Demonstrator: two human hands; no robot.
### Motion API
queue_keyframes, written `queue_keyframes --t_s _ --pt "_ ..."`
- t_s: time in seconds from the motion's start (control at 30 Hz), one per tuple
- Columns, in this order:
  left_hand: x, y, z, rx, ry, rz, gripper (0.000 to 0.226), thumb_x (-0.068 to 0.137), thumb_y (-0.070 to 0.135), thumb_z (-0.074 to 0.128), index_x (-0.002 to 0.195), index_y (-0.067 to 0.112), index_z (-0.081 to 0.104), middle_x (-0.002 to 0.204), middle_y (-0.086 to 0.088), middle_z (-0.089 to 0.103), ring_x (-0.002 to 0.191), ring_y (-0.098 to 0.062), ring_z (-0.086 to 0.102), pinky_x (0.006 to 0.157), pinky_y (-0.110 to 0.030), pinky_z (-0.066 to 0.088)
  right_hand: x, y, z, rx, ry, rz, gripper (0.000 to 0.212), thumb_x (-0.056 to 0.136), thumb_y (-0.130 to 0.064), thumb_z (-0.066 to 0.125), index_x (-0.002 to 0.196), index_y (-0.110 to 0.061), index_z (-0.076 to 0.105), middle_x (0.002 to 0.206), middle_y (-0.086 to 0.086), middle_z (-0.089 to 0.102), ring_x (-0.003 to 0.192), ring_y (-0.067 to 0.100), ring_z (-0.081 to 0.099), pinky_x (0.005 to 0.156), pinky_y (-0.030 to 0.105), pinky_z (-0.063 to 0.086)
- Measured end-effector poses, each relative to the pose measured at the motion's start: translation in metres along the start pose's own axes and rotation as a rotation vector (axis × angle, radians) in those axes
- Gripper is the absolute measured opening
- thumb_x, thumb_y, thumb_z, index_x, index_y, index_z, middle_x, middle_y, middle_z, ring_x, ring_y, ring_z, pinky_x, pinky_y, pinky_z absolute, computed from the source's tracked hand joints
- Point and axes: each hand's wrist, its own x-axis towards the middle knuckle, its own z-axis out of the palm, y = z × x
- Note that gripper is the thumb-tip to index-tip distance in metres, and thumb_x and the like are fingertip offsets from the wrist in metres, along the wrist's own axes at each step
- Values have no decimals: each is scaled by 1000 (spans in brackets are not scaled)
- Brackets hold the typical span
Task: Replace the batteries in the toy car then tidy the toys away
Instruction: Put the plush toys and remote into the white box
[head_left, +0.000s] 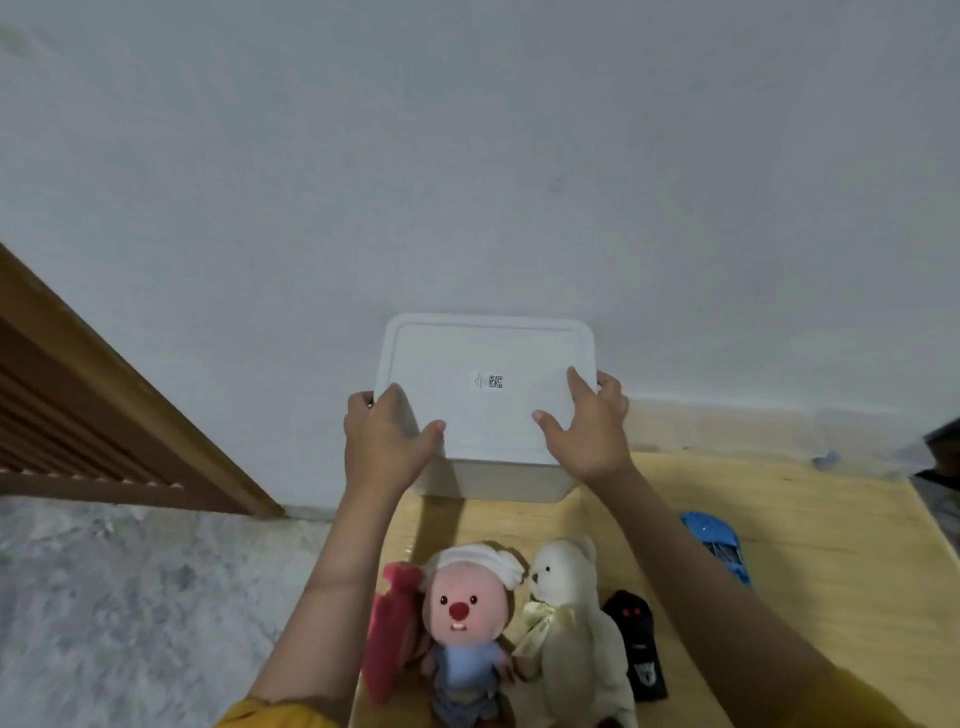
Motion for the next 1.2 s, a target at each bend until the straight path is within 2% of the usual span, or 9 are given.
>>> queue_keyframes --t_s 0.13,0.23,0.4,0.47,0.67,0.8,0.93,1.1,1.2 --pt "-9 12 -5 13 30 5 49 78 34 71 117 10 53 131 -12 38 123 -32 38 80 -32 38 -5 -1 -9 11 35 -20 71 89 -36 59 146 -13 24 148 20 14 132 36 16 107 42 28" --pt "-18 25 -8 26 60 20 49 77 36 72 116 13 54 129 -12 39 121 -33 39 79 -34 41 -10 2 -21 18 65 -47 72 88 -39 58 146 -17 22 149 17 12 131 34 15 107 42 29" --pt "-48 58 1 82 70 45 66 75 45 72 133 25 46 131 -12 35 124 -32 37 80 -36 45 -23 24 -55 1 122 -79 77 84 -46 60 146 -24 19 148 14 8 129 31 13 107 44 30" --pt "-65 79 13 110 45 72 72 75 49 72 137 28 42 128 -14 35 123 -31 36 78 -34 42 -32 45 -75 -14 141 -61 81 82 -50 61 146 -28 18 148 13 6 131 32 11 109 46 30" --pt "-135 157 77 211 -124 126 87 68 60 73 141 37 31 118 -12 35 110 -33 43 73 -32 39 -70 143 -156 8 91 99 101 69 -54 73 147 -34 12 147 12 6 136 32 3 111 46 23" --pt "-179 204 146 310 -340 124 108 57 66 77 142 43 15 131 -18 28 116 -37 46 86 -39 48 -92 224 -208 -11 47 263 115 58 -53 81 146 -39 9 148 13 0 136 32 1 111 45 21" --pt "-225 236 212 343 -459 136 104 58 63 77 138 38 16 123 -17 31 105 -36 45 72 -35 43 -111 301 -236 -93 -14 392 126 49 -57 84 146 -42 4 147 19 -2 134 37 8 110 46 22" --pt "-278 238 276 356 -589 109 107 64 60 76 144 33 11 134 -23 23 115 -38 45 92 -42 48 -133 377 -238 -175 -95 487 127 50 -59 83 147 -38 2 144 19 2 130 40 14 108 51 25" --pt "-297 229 302 410 -659 59 109 65 64 72 147 34 6 139 -20 20 123 -37 39 94 -42 44 -141 406 -228 -174 -178 537 129 51 -58 83 146 -39 -3 145 18 -1 133 41 11 109 52 22"
